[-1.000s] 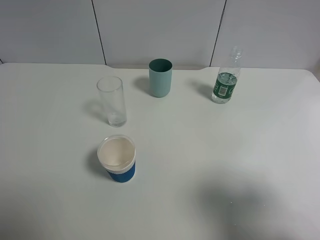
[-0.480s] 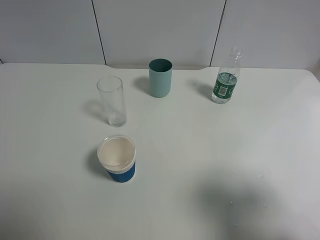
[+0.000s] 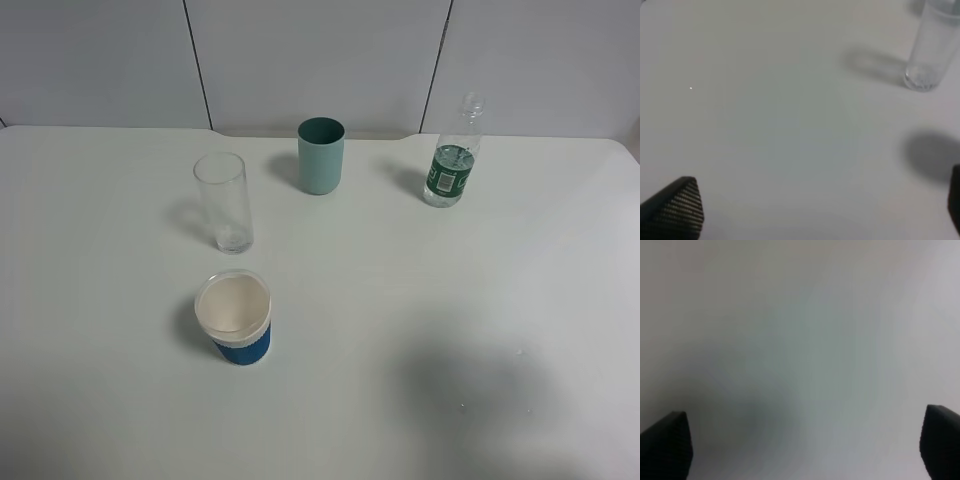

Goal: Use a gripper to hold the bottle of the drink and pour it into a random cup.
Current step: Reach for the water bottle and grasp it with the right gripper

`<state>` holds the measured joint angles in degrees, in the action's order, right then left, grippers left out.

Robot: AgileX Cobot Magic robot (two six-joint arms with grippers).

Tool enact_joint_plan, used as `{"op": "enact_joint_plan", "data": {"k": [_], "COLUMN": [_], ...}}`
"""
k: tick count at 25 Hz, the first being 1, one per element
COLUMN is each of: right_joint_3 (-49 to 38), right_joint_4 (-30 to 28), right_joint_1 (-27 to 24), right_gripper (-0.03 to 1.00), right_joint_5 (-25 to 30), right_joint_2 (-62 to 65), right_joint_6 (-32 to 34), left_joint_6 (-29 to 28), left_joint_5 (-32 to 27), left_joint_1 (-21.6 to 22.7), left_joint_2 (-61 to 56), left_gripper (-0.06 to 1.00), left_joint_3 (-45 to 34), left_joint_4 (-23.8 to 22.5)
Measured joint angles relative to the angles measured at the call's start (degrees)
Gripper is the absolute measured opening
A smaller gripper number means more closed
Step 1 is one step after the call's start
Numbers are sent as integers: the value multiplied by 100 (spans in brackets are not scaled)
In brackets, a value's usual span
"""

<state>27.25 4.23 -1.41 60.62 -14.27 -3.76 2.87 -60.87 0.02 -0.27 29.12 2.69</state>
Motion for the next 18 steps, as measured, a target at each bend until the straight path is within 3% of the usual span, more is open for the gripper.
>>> {"op": "enact_joint_plan", "data": {"k": [3, 18], "right_joint_3": [100, 230], "right_joint_4": [65, 152], "right_joint_1": [0, 0], "right_gripper": [90, 90], "right_joint_5": [-159, -2257], "right_joint_2": [-214, -1706], "right_joint_6": [0, -4], "left_joint_6": [0, 0], "left_joint_5": [0, 0], "left_joint_1": [0, 0], "left_joint_2": [0, 0], "left_gripper": [99, 99], "left_joint_3": [0, 0], "left_joint_4": [0, 0]}}
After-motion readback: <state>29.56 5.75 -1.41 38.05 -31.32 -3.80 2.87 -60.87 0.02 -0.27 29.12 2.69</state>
